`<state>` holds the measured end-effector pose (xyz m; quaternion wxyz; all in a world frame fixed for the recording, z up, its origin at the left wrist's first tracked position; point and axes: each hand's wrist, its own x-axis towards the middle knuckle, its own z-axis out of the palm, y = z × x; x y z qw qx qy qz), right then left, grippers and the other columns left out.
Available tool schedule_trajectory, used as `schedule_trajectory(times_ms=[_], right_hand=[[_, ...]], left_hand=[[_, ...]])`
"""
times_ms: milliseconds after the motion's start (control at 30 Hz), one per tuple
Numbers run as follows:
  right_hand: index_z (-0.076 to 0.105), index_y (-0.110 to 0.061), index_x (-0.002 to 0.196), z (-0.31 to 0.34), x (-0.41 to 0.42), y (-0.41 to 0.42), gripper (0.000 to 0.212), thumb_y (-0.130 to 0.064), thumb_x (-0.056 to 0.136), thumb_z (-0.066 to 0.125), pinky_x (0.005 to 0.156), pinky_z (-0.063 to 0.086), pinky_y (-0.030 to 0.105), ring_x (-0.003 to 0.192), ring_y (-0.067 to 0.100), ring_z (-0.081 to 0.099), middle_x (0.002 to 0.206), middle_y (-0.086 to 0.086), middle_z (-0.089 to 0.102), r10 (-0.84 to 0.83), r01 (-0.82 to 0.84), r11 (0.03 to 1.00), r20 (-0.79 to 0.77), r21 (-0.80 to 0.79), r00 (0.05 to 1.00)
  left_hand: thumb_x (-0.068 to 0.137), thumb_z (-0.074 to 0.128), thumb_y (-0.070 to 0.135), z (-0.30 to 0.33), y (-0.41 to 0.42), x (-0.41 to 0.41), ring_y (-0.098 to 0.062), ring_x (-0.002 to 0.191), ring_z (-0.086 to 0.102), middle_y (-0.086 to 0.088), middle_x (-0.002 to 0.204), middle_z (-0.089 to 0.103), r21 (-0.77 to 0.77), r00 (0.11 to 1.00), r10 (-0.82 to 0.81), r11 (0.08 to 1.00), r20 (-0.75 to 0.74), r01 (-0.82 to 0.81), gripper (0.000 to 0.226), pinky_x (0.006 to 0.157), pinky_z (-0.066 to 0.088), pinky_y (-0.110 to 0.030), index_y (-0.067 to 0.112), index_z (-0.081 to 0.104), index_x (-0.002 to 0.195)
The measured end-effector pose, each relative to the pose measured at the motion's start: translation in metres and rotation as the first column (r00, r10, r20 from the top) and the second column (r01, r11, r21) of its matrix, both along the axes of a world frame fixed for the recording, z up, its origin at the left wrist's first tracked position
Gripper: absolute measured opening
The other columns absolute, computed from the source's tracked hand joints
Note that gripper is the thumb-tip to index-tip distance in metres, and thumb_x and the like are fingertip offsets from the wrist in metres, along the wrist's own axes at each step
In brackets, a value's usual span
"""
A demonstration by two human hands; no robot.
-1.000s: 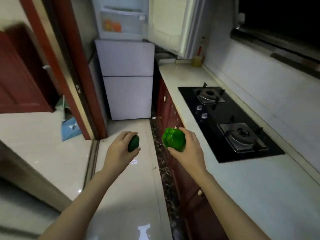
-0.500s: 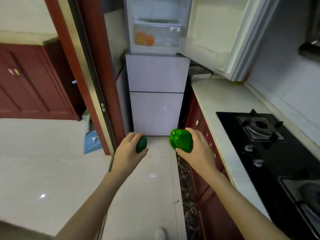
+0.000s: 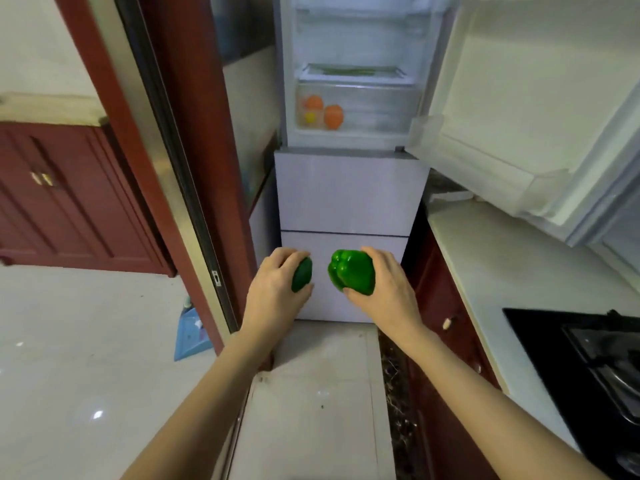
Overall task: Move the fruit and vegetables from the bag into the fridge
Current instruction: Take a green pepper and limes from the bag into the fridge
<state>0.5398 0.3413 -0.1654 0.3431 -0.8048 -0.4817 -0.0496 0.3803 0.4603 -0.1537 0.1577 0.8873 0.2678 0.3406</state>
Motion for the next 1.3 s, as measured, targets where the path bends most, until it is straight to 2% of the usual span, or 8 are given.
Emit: schedule_trajectory(times_ms=[167,467,600,700,933,1133,1300], right_hand=[[0.04,-0.017,0.136,0.018,0.043,0.08,0.076,-0.035,0.071,0.078,0.082,0.048,0.036,0.115,0.025,0.049,0.128,0.005,0.048,-0.056,0.055,0.998,0.054,0.033,0.997],[0.04,-0.019,0.136,0.076,0.13,0.175,0.076,-0.033,0.072,0.078,0.087,0.05,0.04,0.116,0.024,0.048,0.128,0.004,0.047,-0.162,0.149,0.981,0.099,0.124,0.982],[0.039,-0.024,0.135,0.093,0.181,0.211,0.076,-0.035,0.07,0.078,0.082,0.046,0.033,0.115,0.022,0.048,0.128,0.0,0.047,-0.206,0.187,0.969,0.109,0.163,0.972],[0.042,-0.023,0.133,0.106,0.225,0.24,0.075,-0.035,0.069,0.078,0.079,0.04,0.027,0.112,0.022,0.05,0.124,0.002,0.049,-0.198,0.169,0.965,0.137,0.199,0.971],[0.043,-0.019,0.132,0.133,0.327,0.298,0.075,-0.031,0.068,0.08,0.085,0.049,0.037,0.111,0.028,0.053,0.126,0.006,0.05,-0.151,0.111,0.956,0.134,0.271,0.979],[0.044,-0.021,0.131,0.148,0.396,0.335,0.074,-0.032,0.067,0.081,0.083,0.047,0.035,0.11,0.023,0.052,0.125,0.001,0.05,-0.149,0.117,0.941,0.079,0.316,0.986],[0.042,-0.026,0.131,0.142,0.426,0.356,0.074,-0.035,0.069,0.08,0.08,0.042,0.027,0.11,0.016,0.049,0.126,-0.004,0.047,-0.134,0.12,0.94,0.024,0.32,0.991]], left_hand=[[0.074,0.076,0.014,0.017,0.099,0.039,-0.026,0.103,0.055,-0.007,0.119,0.056,0.045,0.999,-0.006,0.999,0.042,0.004,0.051,0.084,0.048,-0.037,0.01,0.059,0.121],[0.075,0.075,0.013,0.065,0.211,0.133,-0.028,0.104,0.056,-0.009,0.117,0.058,0.147,0.984,-0.168,0.977,0.063,0.158,0.051,0.079,0.052,-0.039,0.007,0.058,0.123],[0.073,0.076,0.012,0.079,0.253,0.188,-0.03,0.102,0.056,-0.011,0.116,0.058,0.152,0.982,-0.164,0.977,0.088,0.15,0.051,0.08,0.052,-0.041,0.006,0.058,0.12],[0.072,0.077,0.011,0.085,0.281,0.231,-0.03,0.102,0.056,-0.011,0.116,0.058,0.156,0.982,-0.155,0.978,0.107,0.137,0.051,0.082,0.049,-0.039,0.005,0.059,0.12],[0.075,0.074,0.011,0.118,0.336,0.333,-0.029,0.103,0.056,-0.009,0.121,0.057,0.16,0.984,-0.133,0.981,0.122,0.113,0.05,0.079,0.05,-0.04,0.01,0.057,0.122],[0.078,0.073,0.02,0.138,0.388,0.408,-0.019,0.105,0.053,-0.002,0.123,0.054,0.156,0.982,-0.137,0.981,0.126,0.117,0.051,0.084,0.041,-0.025,0.016,0.054,0.125],[0.073,0.078,0.021,0.155,0.424,0.463,-0.018,0.101,0.053,-0.004,0.117,0.057,0.159,0.97,-0.195,0.972,0.147,0.171,0.053,0.087,0.045,-0.029,0.016,0.057,0.121]])
